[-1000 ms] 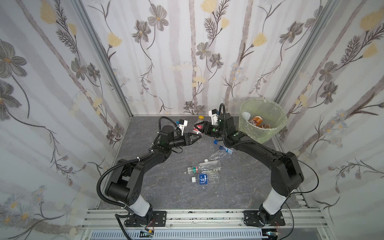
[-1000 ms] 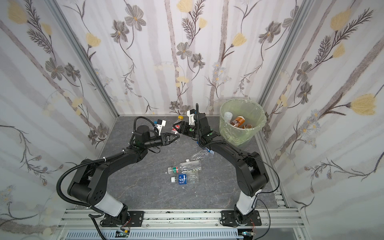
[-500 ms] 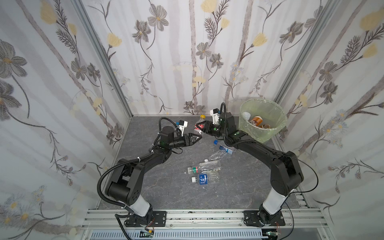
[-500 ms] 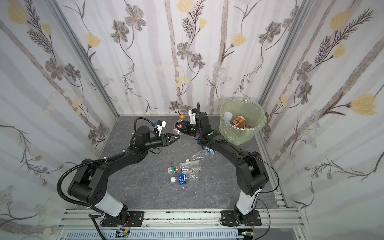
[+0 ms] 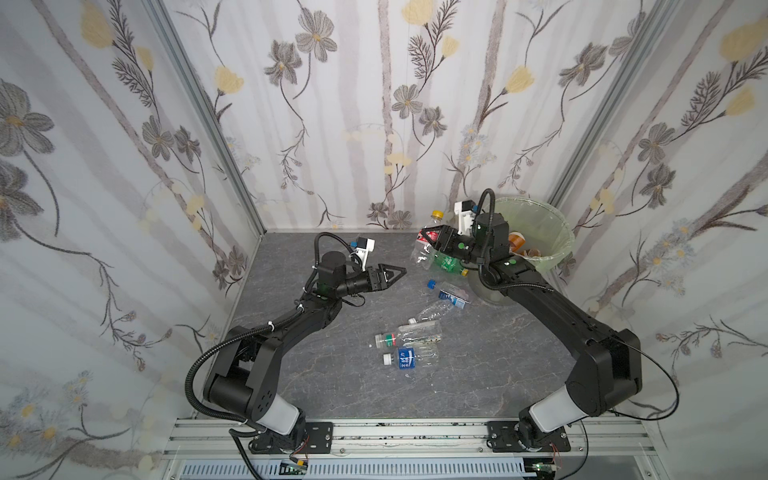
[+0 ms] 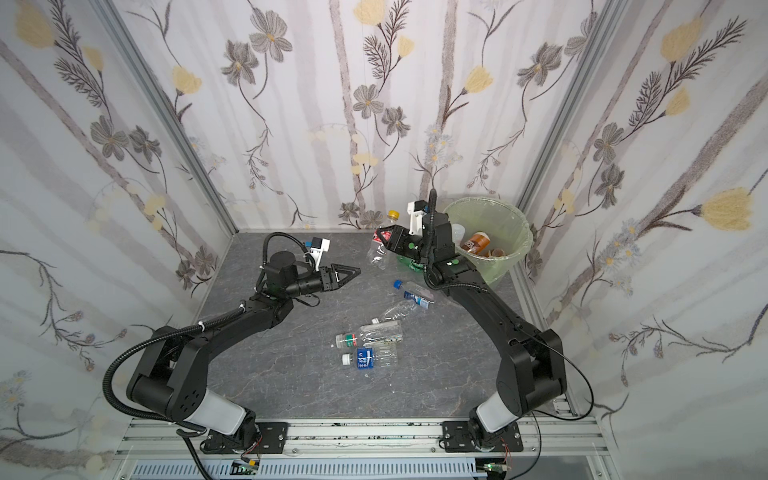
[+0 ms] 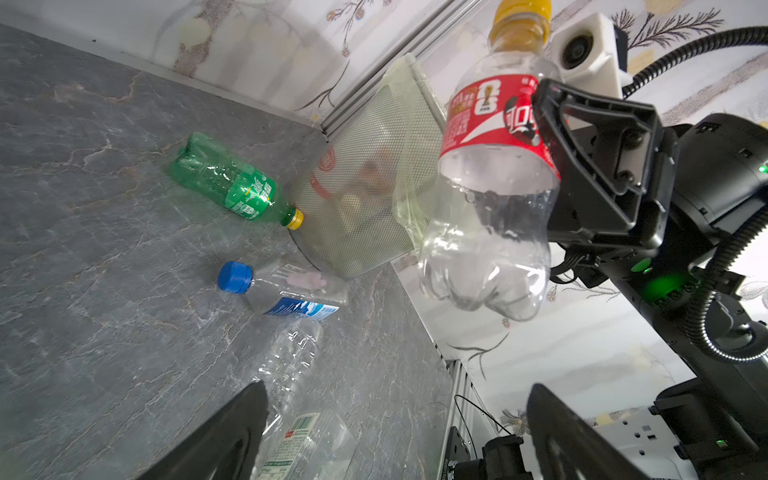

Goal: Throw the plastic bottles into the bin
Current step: 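Open the left gripper while the right carries the red-labelled bottle over the bin, then open the right gripper over the bin to drop the red-labelled bottle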

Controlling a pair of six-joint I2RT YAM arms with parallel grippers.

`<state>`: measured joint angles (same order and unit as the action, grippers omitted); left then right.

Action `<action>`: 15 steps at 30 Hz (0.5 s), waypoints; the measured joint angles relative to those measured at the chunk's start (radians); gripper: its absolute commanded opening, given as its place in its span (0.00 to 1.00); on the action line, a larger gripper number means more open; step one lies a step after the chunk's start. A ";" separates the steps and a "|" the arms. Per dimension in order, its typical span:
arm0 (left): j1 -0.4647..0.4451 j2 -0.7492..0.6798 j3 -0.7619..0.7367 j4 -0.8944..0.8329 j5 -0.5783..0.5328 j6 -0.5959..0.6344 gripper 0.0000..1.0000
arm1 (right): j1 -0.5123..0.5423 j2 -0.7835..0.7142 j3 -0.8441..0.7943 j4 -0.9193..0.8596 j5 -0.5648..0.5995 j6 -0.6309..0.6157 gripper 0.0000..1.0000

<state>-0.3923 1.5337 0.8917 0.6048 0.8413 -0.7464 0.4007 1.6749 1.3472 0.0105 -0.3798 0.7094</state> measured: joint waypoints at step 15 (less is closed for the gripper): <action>-0.093 0.003 0.188 0.004 -0.011 -0.010 1.00 | -0.327 -0.436 0.066 -0.203 0.136 -0.155 0.50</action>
<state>-0.4850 1.5364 1.0794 0.6090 0.8303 -0.7563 0.0738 1.2392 1.4128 -0.1925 -0.2436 0.5545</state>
